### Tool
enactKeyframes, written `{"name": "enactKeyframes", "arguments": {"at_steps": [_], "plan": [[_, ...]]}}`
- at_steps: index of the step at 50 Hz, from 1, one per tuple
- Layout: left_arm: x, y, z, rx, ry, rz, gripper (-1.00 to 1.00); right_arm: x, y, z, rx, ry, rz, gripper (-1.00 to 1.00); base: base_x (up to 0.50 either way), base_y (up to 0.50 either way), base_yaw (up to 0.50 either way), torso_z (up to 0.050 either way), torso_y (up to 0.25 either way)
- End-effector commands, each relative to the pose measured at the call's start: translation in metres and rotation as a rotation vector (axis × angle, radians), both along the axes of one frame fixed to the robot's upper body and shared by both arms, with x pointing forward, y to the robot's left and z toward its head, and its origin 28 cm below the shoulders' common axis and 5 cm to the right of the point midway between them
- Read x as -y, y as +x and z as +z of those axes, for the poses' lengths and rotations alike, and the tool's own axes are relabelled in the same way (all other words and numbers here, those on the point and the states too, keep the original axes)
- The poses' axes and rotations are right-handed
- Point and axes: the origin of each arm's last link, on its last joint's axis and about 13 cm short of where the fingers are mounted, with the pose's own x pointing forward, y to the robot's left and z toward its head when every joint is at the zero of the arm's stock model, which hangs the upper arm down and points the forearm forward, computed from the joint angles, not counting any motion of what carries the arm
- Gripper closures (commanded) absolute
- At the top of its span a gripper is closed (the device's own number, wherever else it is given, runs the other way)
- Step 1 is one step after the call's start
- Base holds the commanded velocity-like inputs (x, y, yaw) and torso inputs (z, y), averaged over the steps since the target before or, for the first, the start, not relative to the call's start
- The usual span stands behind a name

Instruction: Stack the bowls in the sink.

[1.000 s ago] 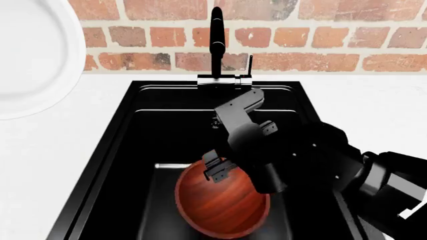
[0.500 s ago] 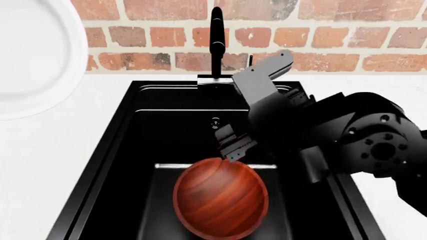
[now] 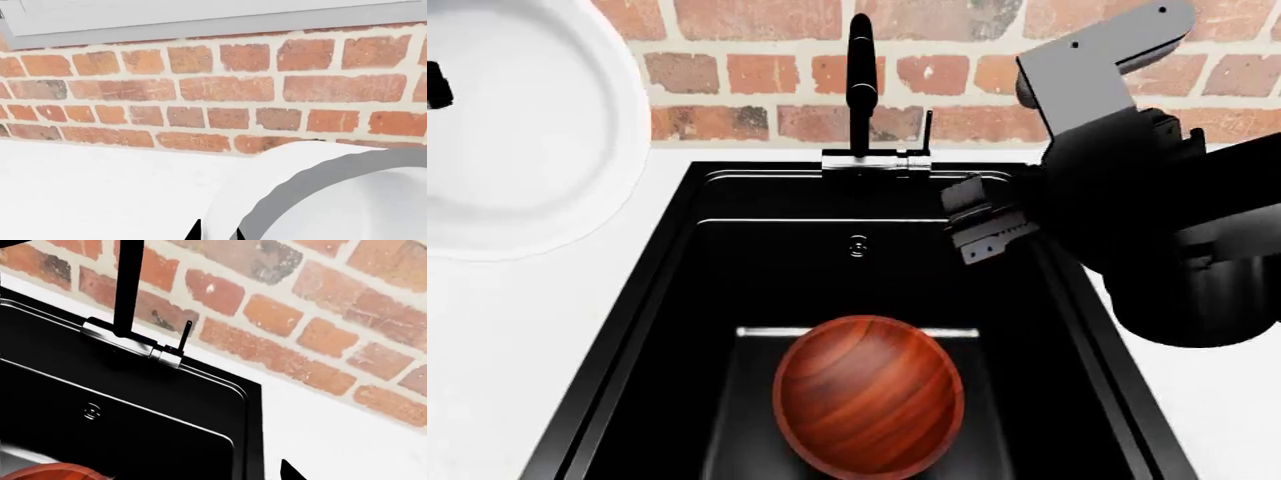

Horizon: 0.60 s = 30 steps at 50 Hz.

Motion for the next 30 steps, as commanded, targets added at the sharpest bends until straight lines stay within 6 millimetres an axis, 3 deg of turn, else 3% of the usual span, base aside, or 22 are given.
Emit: {"name": "enactKeyframes", "arguments": {"at_steps": [1, 17, 30], "plan": [[0.006, 0.005, -0.001, 0.008, 0.000, -0.032, 1.00, 0.020, -0.016, 0.023, 0.080, 0.045, -0.066, -1.00, 0.00, 0.00, 0.00, 0.000, 0.000], [0.016, 0.023, -0.013, -0.039, 0.021, -0.086, 1.00, 0.040, -0.028, 0.028, 0.114, 0.038, -0.176, -1.00, 0.00, 0.00, 0.00, 0.000, 0.001], [0.025, 0.040, -0.020, -0.046, 0.019, -0.127, 1.00, 0.054, -0.029, 0.016, 0.094, 0.038, -0.231, -1.00, 0.00, 0.00, 0.00, 0.001, 0.001]]}}
